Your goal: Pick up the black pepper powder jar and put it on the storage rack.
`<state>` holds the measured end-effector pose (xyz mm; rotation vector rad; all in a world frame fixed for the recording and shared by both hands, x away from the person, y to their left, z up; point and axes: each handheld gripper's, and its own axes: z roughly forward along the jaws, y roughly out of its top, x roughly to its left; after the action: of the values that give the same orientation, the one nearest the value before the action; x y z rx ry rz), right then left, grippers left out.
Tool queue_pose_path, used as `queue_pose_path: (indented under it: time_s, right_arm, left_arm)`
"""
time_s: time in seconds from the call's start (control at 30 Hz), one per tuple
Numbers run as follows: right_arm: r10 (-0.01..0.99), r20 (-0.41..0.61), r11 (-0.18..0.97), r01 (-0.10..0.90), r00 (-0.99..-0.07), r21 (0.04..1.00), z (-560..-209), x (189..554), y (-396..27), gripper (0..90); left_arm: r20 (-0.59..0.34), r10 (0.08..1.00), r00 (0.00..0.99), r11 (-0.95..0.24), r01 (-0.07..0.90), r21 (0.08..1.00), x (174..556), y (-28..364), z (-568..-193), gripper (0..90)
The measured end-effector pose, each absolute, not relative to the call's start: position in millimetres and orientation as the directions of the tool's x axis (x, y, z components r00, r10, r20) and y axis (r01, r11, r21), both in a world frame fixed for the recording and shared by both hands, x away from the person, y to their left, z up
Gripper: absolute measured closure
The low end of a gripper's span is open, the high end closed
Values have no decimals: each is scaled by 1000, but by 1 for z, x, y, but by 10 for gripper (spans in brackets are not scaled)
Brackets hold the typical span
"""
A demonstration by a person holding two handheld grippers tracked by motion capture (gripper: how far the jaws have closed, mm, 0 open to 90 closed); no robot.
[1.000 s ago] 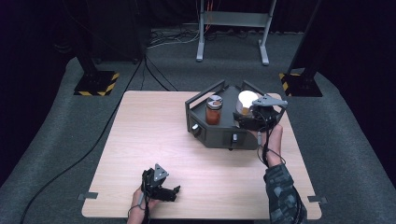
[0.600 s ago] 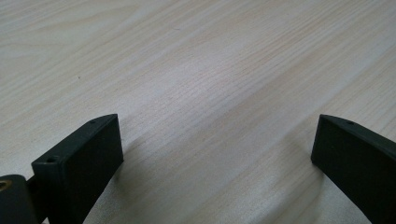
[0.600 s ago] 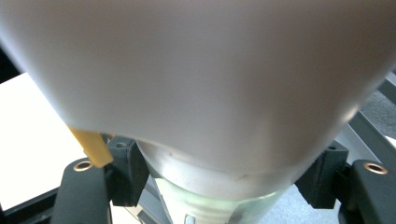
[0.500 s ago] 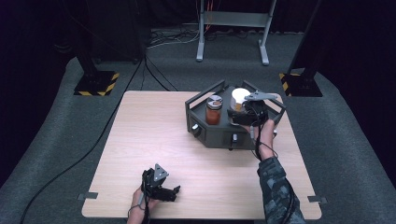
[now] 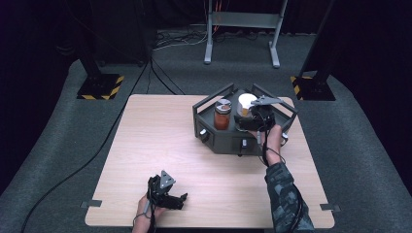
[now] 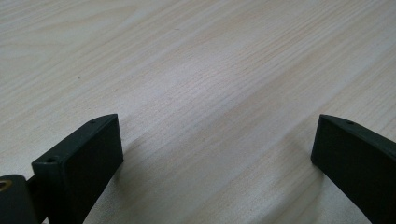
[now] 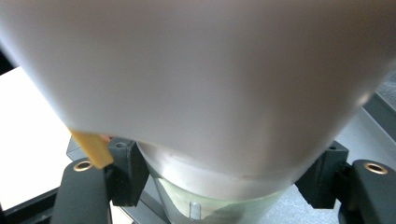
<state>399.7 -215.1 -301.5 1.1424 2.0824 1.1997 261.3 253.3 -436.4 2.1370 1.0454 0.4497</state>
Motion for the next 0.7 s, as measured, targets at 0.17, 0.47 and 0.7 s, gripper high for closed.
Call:
queue_pose_path:
  time_s: [0.17,0.47,0.7]
  right_arm:
    - [839,-4,277,421,-544,864,-306,401,-213,295]
    - [837,6,262,411,-547,873,-312,401,-214,295]
    - [837,14,245,397,-547,885,-318,399,-216,295]
  left_arm:
    - [2,790,613,-425,545,723,261,253,-436,18]
    - [3,790,613,-425,545,723,261,253,-436,18]
    - [4,790,613,-425,544,723,261,253,-436,18]
